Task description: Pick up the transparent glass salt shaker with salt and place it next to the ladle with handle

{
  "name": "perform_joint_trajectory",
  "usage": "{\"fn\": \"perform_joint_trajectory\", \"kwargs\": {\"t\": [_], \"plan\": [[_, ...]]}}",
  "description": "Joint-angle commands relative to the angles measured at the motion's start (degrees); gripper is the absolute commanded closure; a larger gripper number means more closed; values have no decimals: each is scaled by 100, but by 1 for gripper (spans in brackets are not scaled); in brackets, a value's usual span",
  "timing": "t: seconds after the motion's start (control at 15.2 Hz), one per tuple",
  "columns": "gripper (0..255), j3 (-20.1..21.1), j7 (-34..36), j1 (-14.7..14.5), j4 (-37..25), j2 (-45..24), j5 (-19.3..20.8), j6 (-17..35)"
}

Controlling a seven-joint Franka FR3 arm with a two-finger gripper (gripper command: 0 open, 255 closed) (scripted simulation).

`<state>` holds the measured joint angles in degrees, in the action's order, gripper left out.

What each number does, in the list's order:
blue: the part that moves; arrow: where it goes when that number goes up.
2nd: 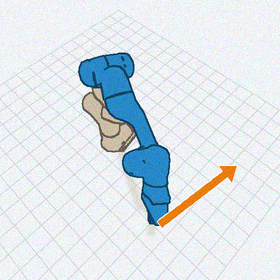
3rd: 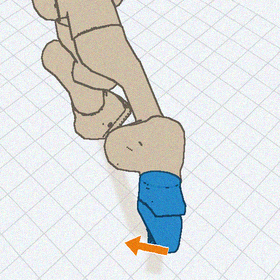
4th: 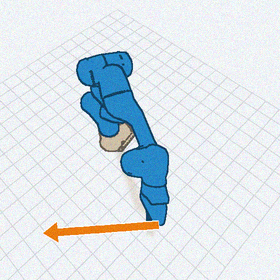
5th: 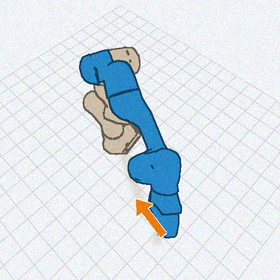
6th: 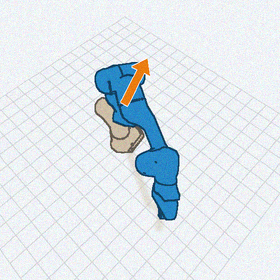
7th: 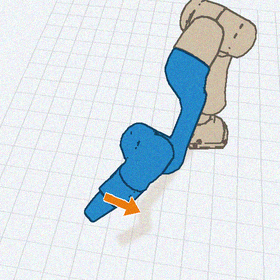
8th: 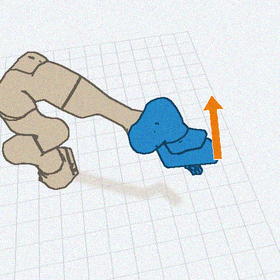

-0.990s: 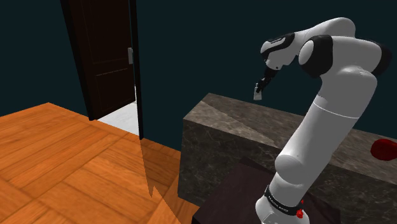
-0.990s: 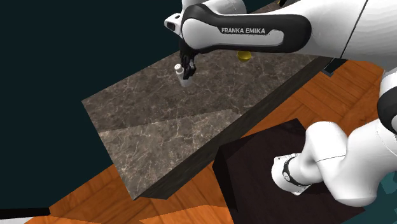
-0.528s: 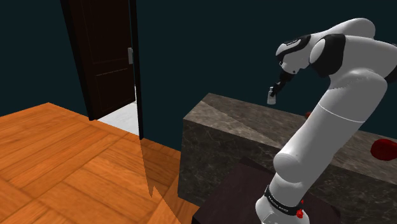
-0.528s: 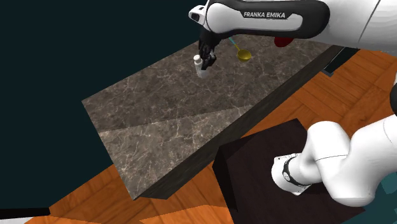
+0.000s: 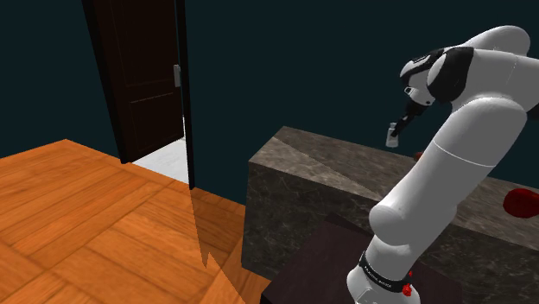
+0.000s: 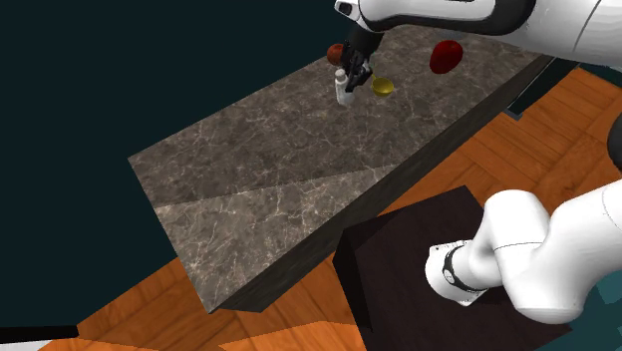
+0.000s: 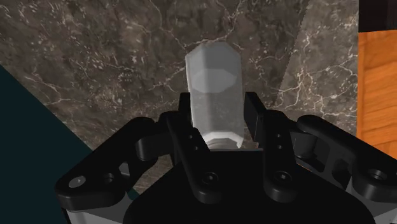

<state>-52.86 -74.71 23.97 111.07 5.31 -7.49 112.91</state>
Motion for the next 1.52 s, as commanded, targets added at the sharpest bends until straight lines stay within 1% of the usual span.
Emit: {"fn": "perform_joint_trajectory", "kwargs": {"t": [0.0,0.2,0.33,0.4,0.92,1.45], "plan": [[255,-218,-378,113,-165,-156,-149,-129],[255,-518,-936,311,-373,-419,-402,-295],[255,-708,-1348,484,-551,-670,-642,-432],[255,-836,-1687,659,-712,-908,-867,-557],[255,-792,-1927,716,-220,-1085,-1092,-18],[255,-714,-2266,823,175,-1394,-1471,465]]}}
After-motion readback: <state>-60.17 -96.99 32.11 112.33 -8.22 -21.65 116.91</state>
